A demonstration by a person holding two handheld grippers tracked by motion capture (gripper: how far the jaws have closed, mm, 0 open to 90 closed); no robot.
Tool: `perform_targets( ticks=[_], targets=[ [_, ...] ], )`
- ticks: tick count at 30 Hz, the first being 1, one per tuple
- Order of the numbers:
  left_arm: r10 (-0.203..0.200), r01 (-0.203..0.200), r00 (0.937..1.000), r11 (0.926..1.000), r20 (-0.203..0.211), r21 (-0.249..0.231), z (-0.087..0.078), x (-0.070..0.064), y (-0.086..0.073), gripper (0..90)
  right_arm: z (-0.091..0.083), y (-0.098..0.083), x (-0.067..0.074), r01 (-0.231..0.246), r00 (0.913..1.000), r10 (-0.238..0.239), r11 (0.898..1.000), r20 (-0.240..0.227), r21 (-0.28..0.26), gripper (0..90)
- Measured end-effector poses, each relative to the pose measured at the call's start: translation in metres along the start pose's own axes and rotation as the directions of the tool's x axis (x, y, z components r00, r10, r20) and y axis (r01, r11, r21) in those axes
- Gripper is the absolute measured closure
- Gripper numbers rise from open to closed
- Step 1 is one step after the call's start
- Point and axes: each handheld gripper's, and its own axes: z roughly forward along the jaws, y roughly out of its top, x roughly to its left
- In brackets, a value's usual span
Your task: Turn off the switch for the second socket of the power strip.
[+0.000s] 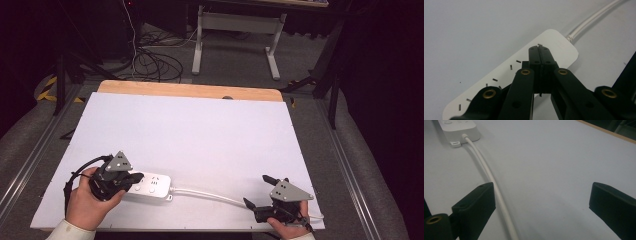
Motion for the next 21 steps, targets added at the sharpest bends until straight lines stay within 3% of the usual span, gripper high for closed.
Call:
perform_targets(
  ticks=[7,21],
  targets=[
    [-0.005,0.005,1.0000,0.9972,0.007,0.075,0.007,0.003,0.002,90.0,0.000,0.000,0.000,0.005,1.0000,-0.005,1.000,-0.002,0.000,7.8],
    [-0.005,0.004,1.0000,0.9866,0.007,0.163,0.019,0.005,0.001,90.0,0.000,0.000,0.000,0.007,1.0000,-0.007,1.000,-0.004,0.001,7.9]
  ],
)
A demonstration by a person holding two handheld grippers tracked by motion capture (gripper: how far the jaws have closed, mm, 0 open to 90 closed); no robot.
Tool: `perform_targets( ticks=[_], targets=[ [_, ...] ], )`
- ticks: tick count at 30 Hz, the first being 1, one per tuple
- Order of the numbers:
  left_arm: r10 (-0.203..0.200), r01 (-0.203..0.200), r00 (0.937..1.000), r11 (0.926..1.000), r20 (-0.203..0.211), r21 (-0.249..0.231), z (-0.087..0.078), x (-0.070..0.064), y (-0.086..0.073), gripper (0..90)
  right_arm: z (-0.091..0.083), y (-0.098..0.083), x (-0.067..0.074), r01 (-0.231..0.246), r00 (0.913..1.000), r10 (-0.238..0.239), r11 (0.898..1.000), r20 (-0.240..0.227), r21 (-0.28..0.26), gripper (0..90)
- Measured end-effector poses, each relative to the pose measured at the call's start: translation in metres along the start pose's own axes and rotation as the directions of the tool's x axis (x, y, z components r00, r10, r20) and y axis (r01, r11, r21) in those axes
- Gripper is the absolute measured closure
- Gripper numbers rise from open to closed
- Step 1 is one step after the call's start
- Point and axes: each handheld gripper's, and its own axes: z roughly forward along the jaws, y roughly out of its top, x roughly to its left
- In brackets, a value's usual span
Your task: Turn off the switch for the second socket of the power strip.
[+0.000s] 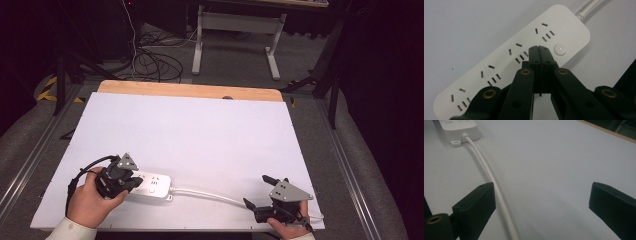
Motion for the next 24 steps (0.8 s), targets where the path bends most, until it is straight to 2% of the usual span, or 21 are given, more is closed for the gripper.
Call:
perform_targets(
  ticks=[10,24],
  targets=[
    [0.000,0.000,1.0000,0.9982,0.007,0.060,0.007,0.002,0.002,90.0,0.000,0.000,0.000,-0.003,1.0000,0.003,1.000,0.001,0.004,7.9],
    [-0.002,0.002,1.0000,0.9960,0.000,0.090,0.012,0.002,0.002,90.0,0.001,0.000,0.000,-0.002,1.0000,0.002,1.000,-0.003,0.008,7.9]
  ],
)
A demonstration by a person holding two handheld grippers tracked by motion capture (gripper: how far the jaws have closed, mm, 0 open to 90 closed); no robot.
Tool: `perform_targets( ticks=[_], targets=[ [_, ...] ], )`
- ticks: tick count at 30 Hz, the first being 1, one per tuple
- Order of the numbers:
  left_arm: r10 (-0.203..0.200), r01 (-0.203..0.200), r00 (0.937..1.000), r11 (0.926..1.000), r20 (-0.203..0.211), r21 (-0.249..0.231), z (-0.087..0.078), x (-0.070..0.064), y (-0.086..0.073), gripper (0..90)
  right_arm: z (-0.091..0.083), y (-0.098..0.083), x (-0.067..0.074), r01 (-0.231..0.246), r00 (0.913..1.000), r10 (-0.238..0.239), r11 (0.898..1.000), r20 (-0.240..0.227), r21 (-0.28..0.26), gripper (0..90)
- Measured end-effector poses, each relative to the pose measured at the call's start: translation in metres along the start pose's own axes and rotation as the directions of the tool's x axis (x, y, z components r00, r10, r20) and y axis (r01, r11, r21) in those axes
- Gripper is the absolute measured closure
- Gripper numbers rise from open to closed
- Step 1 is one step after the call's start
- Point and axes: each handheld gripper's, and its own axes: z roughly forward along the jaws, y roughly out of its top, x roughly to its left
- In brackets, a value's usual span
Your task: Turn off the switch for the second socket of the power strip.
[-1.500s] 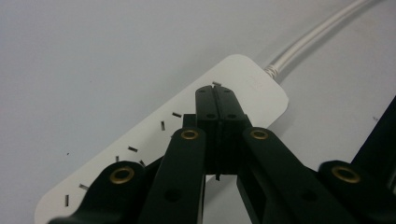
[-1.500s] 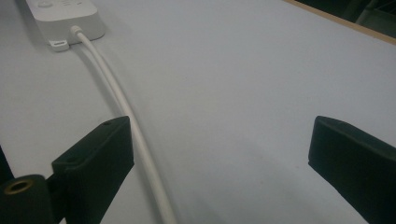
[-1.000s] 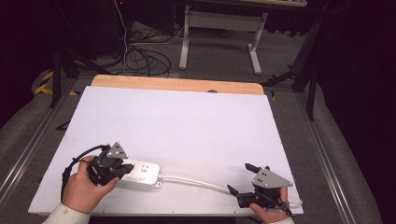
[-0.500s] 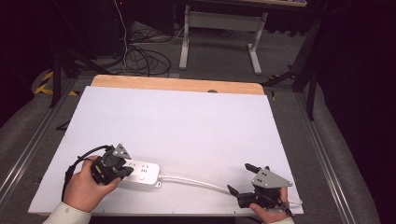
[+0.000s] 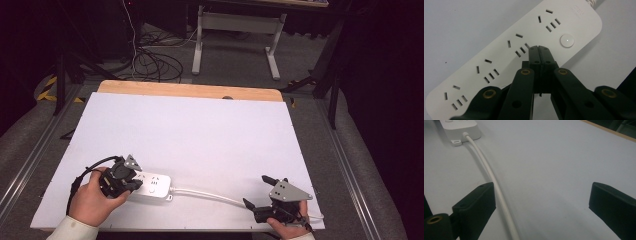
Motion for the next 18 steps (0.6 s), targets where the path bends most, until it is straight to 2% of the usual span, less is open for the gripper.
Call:
perform_targets(
  ticks=[9,18],
  targets=[
    [0.002,-0.002,1.0000,1.0000,0.007,0.004,0.0005,0.0001,0.0000,90.0,0.0002,-0.0002,-0.0001,-0.002,1.0000,0.002,1.000,-0.001,-0.002,7.9],
    [0.017,-0.017,0.9998,0.9998,-0.014,0.012,0.0031,-0.0034,-0.0004,90.0,0.0000,-0.0002,0.0002,0.000,1.0000,0.000,1.000,-0.001,0.001,7.9]
  ],
)
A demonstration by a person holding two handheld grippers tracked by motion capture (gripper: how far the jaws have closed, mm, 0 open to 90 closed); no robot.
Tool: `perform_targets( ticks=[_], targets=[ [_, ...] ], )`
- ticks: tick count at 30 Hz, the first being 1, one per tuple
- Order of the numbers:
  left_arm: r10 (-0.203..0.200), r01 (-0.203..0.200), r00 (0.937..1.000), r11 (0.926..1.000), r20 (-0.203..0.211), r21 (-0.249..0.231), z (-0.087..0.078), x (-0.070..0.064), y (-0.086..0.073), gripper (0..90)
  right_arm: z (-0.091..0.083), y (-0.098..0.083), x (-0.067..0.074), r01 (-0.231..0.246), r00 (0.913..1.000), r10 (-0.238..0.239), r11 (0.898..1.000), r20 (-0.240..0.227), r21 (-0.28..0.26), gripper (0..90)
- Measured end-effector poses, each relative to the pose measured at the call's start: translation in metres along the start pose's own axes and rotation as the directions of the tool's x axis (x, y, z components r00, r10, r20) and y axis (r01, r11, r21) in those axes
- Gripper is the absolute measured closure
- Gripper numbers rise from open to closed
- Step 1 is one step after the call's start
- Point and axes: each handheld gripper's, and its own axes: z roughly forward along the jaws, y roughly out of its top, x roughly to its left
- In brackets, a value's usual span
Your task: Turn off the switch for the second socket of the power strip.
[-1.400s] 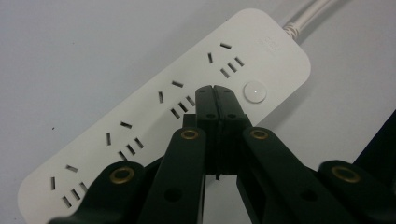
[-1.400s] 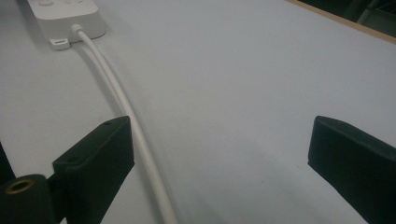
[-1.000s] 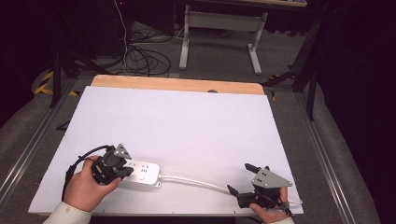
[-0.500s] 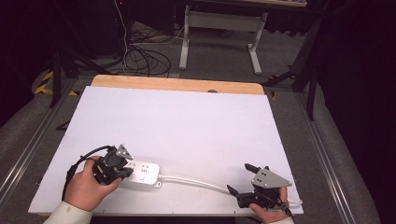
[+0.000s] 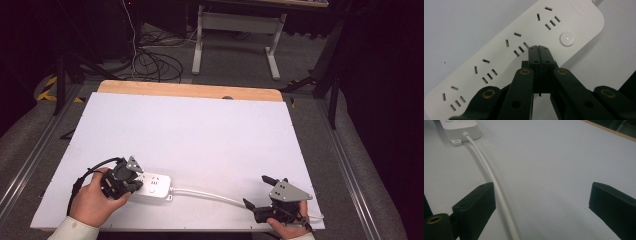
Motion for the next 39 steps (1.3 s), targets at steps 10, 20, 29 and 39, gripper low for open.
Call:
perform_targets(
  ticks=[10,20,29,39],
  targets=[
    [0.004,-0.004,0.9999,1.0000,-0.014,-0.005,0.000,-0.001,-0.001,90.0,0.000,0.000,0.000,0.001,1.0000,-0.001,1.000,0.000,0.003,7.9],
    [-0.005,0.005,0.9991,0.9999,-0.041,-0.010,0.001,-0.005,-0.001,90.0,0.001,0.000,0.001,0.006,1.0000,-0.006,1.000,-0.001,0.003,8.0],
    [0.001,-0.001,0.9996,0.9999,-0.028,-0.015,0.002,-0.007,-0.002,90.0,0.001,0.000,0.002,0.003,1.0000,-0.003,1.000,0.000,0.005,8.0],
    [-0.027,0.026,0.9996,0.9891,-0.005,-0.145,-0.011,-0.004,-0.008,83.1,0.000,0.000,0.001,0.001,1.0000,-0.001,1.000,0.000,0.001,8.0]
  ],
)
